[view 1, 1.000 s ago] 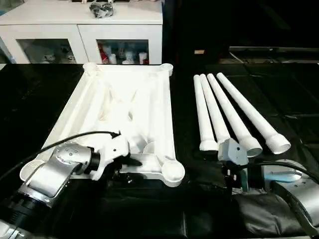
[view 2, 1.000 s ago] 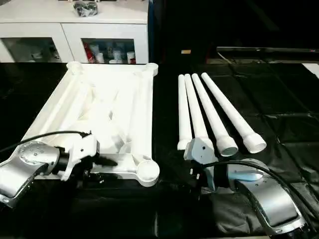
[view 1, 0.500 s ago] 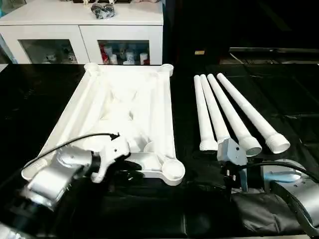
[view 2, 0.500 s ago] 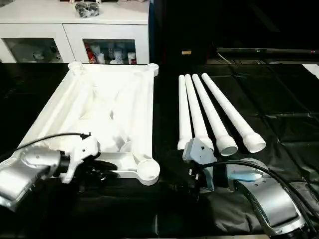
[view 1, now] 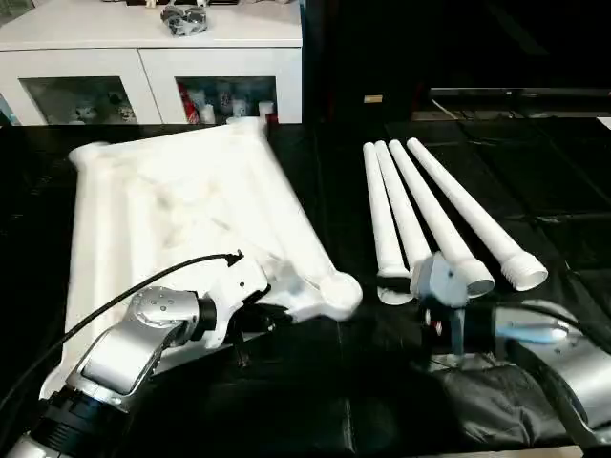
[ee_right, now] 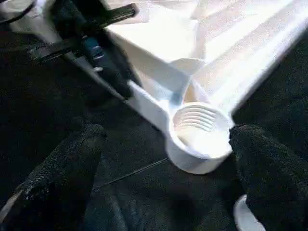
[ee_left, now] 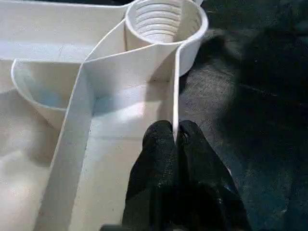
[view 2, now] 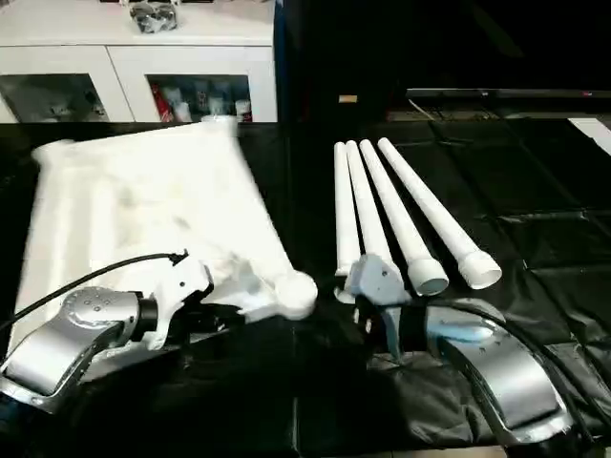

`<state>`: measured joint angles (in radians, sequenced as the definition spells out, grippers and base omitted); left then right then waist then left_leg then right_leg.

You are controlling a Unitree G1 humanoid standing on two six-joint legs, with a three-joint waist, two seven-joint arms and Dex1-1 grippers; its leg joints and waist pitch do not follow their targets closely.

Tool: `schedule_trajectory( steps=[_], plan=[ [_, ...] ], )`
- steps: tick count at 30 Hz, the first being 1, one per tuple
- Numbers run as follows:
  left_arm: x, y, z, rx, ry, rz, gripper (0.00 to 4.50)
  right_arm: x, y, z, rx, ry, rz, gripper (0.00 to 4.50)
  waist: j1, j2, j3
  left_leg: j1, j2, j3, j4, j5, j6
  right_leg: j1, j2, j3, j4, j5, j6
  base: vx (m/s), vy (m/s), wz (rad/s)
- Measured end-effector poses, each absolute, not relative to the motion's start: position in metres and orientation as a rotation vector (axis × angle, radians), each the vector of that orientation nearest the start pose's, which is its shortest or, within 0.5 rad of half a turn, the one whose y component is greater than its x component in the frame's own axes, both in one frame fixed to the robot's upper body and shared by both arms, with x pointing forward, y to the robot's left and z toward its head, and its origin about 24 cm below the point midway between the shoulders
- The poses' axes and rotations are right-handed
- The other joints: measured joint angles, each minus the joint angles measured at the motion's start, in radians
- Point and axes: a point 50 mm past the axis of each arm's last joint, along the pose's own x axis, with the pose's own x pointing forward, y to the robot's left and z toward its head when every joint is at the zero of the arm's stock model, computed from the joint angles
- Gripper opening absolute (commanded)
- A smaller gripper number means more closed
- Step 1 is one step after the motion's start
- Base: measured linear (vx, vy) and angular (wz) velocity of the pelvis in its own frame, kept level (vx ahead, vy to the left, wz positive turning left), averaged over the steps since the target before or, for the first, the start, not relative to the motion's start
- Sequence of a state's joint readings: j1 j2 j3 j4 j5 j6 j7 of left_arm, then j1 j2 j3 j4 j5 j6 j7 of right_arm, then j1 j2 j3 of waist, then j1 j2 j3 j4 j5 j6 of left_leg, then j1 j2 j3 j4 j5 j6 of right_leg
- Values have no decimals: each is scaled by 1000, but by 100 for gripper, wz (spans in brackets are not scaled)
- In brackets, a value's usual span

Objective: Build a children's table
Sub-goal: Move table base, then pick table leg

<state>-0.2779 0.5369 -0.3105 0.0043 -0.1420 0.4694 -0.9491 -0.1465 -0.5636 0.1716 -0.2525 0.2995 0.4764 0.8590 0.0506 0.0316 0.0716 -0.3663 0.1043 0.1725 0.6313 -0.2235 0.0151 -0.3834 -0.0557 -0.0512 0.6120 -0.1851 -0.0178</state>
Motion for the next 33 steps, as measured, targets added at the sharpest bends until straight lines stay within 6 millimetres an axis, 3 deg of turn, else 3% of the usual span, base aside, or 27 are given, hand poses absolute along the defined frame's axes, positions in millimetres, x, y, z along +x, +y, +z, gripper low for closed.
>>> schedule_trajectory(
  steps=[6, 8, 11, 18, 29, 33],
  plan=[
    [259, 158, 56, 348, 544, -1152, 1, 269, -152, 101, -162, 239, 845, 443, -1, 0, 0, 0, 0, 0, 0, 0, 0, 0, 0, 0, 0, 0, 0, 0, 0, 0],
    [259, 158, 56, 350, 534, -1153, 44, 281, -152, 108, -152, 220, 755, 443, -1, 0, 0, 0, 0, 0, 0, 0, 0, -1, 0, 0, 0, 0, 0, 0, 0, 0],
    [259, 160, 60, 358, 506, -1171, 61, 298, -147, 114, -135, 233, 636, 443, -1, 0, 0, 0, 0, 0, 0, 0, -1, -1, 0, 0, 2, 0, 0, 0, 0, 0],
    [260, 165, 77, 380, 427, -1176, 135, 328, -146, 107, -102, 404, 360, 443, 2, 0, 0, -1, 0, 0, 0, 0, -1, -2, 0, 0, 2, 0, 0, 0, 0, 0],
    [247, 160, 91, 372, 412, -1216, 218, 345, -132, 89, -40, 547, 286, 443, 3, 0, 0, -1, 0, 1, -7, 4, -7, -5, 0, 0, 3, 0, 0, 0, 0, 0],
    [241, 156, 94, 343, 412, -1241, 218, 346, -131, 83, -34, 592, 263, 443, 7, 0, 0, -1, 0, 1, -8, 5, -8, -6, 0, 0, 4, 0, 0, 0, 0, 0]
  ],
)
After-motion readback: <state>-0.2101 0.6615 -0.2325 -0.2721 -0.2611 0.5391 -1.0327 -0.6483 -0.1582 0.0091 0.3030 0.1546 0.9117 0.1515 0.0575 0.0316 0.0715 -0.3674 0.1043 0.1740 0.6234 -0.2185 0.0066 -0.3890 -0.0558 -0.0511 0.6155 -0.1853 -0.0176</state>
